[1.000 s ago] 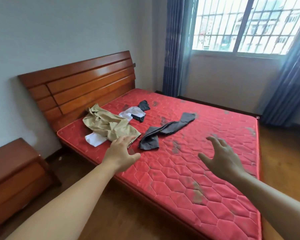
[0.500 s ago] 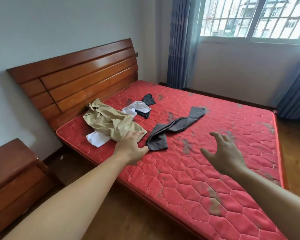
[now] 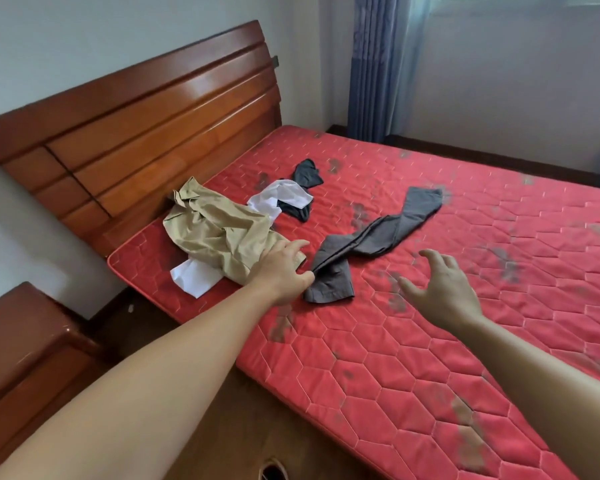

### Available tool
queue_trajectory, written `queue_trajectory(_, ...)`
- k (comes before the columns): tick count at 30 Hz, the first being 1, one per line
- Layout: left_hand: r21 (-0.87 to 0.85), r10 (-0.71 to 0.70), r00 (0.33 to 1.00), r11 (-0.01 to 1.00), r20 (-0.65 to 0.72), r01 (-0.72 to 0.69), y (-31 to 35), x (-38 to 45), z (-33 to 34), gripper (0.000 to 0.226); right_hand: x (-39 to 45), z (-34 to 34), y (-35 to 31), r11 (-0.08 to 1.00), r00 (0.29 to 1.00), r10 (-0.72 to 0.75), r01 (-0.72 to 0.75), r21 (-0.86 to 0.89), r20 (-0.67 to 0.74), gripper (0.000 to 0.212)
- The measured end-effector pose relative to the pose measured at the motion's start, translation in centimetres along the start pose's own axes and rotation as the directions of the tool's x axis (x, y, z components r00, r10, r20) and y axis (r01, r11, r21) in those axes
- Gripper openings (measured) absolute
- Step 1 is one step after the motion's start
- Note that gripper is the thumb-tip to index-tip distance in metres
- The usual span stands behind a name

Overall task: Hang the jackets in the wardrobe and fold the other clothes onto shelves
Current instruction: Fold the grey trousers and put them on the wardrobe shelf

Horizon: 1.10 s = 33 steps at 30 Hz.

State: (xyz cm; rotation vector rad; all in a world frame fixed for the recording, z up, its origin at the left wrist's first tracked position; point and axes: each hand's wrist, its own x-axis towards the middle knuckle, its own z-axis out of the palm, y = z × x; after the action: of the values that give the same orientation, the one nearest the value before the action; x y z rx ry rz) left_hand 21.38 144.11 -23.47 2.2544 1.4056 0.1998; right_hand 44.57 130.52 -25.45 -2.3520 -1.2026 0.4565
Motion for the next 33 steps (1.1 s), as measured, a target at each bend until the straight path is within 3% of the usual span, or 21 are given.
queue_trajectory(10,-0.072,0.099,0.989,0.993,0.107,-0.092,-6.0,15.8,-1.8,0.065,11.0,3.2,-6.3,0.984,0.990,0.104,-0.117,-0.137,-0.099,0.066)
queue_trajectory(17,-0.029,0.057,0.976,0.998,0.210,-0.052,-10.2,23.8,0.0,0.064,17.4,7.4,-8.1,0.968,0.983,0.173,-0.181,-0.172,-0.060,0.067)
queue_trajectory(24,-0.063,-0.061,0.954,0.995,0.292,0.083,-13.1,27.1,6.9,0.064,22.6,14.6,-4.4,0.964,0.971,0.230,-0.218,-0.155,0.068,0.067)
queue_trajectory(33,-0.035,-0.185,0.857,0.973,0.481,0.230,-18.0,34.0,23.1,0.064,26.3,29.3,2.2,0.904,0.885,0.427,-0.417,-0.091,0.186,0.067)
